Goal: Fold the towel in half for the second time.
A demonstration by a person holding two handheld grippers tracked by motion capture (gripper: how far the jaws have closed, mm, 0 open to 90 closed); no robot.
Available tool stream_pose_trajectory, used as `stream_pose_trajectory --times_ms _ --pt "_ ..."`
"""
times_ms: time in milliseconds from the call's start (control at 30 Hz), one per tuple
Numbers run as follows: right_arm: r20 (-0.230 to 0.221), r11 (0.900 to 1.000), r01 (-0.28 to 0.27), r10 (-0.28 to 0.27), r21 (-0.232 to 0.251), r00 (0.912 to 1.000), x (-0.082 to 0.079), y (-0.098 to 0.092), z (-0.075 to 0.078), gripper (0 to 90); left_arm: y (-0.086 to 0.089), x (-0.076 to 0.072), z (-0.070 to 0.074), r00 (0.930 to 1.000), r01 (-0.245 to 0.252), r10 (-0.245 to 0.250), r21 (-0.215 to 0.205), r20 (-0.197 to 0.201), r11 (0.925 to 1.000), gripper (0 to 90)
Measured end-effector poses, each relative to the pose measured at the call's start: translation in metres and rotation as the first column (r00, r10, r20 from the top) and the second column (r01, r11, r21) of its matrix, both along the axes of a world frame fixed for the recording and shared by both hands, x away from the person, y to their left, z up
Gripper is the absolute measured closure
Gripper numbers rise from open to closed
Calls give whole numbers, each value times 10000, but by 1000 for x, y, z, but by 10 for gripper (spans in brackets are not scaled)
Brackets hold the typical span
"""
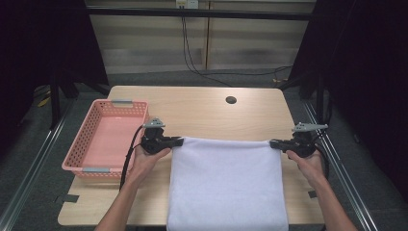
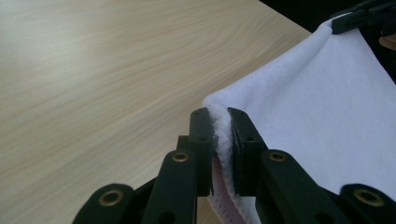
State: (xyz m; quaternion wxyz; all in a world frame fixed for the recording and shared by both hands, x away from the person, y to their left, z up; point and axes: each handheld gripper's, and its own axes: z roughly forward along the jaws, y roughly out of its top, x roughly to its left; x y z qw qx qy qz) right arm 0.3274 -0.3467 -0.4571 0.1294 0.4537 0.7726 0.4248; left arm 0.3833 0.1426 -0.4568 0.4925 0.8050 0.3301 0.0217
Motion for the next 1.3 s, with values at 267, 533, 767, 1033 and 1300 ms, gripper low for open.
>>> stream_pose_trajectory --times_ms 267,533,767,1033,1300 --pt "419 9995 -78 66 290 9991 23 4 17 842 0 12 15 9994 -259 263 -187 234 9995 813" --pt "636 9983 126 -162 575 9978 40 -3 25 853 -1 29 27 9976 -560 568 -220 385 9982 814" --pt "787 9970 359 -413 692 9960 57 -7 35 853 -7 49 35 9959 -793 808 -357 417 9962 814" --pt "861 9936 786 -856 817 9926 75 -13 46 855 -14 60 55 9930 -922 959 -556 683 9942 814" --pt "1283 9928 433 -576 1119 9901 57 -14 58 855 -9 38 60 9920 -674 755 -805 1014 9945 814"
